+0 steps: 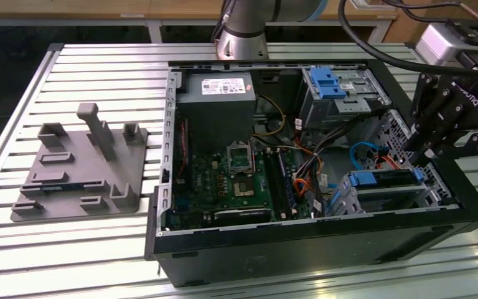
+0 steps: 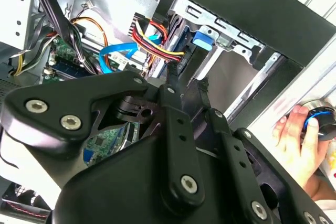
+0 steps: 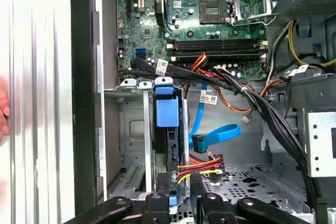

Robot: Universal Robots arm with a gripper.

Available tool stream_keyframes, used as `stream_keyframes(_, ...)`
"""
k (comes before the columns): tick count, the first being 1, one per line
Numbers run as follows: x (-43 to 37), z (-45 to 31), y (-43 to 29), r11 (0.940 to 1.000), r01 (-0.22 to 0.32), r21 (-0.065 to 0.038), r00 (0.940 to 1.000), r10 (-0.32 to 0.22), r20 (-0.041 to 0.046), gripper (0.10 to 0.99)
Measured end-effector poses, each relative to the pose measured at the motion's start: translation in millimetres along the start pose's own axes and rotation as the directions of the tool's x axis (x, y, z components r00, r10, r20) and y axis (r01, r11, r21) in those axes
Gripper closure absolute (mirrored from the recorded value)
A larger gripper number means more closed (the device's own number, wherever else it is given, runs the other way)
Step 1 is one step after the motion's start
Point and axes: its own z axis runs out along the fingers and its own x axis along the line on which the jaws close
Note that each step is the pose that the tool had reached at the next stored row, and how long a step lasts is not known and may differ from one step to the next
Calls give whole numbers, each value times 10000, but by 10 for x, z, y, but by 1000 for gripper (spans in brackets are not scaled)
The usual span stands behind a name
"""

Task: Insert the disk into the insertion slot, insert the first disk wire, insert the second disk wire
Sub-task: 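Insert the first disk wire, then insert the second disk wire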

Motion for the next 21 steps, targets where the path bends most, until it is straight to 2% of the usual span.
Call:
stream_keyframes(14,-2,-19,-1,10000,1,-18,10000,-2,-4,788)
stream_keyframes(18,-71,-35,3,9999,0,-135,9999,-2,-112,788)
stream_keyframes(21,-123,-37,6,9998,-5,-197,9996,-1,-289,788)
